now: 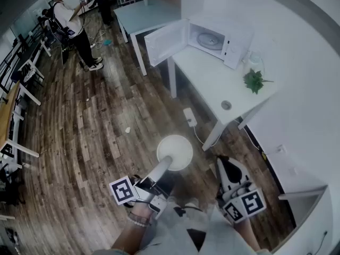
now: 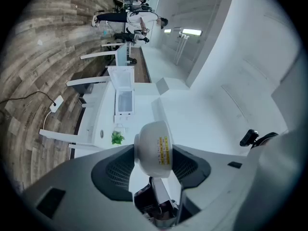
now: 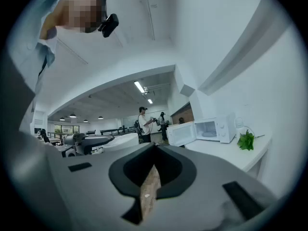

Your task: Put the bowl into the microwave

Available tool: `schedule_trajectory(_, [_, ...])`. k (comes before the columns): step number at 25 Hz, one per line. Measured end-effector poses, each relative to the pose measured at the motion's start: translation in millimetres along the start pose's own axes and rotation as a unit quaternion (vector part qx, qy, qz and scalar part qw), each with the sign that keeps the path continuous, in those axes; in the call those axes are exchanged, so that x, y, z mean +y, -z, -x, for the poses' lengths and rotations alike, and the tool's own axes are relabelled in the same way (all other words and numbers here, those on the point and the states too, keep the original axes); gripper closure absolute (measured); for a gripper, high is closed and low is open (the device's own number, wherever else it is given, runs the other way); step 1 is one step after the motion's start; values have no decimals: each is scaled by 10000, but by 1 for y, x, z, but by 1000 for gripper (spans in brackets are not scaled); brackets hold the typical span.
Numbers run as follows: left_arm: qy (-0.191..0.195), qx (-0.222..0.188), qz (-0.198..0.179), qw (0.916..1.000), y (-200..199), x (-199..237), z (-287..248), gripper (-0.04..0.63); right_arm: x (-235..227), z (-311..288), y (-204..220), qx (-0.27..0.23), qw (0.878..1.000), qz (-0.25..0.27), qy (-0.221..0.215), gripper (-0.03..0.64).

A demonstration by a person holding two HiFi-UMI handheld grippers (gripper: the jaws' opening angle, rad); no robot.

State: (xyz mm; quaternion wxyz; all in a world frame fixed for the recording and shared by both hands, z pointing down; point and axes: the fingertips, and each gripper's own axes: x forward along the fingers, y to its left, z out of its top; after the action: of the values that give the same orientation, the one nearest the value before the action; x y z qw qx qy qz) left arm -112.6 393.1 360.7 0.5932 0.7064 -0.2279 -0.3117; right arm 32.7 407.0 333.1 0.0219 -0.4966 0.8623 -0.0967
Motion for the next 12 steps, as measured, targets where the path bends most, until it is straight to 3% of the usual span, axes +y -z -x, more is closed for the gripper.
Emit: schedule_trajectory(12, [50, -19, -21, 10000, -9, -1, 0, 376, 5, -13, -1, 10, 10000, 53, -76, 617])
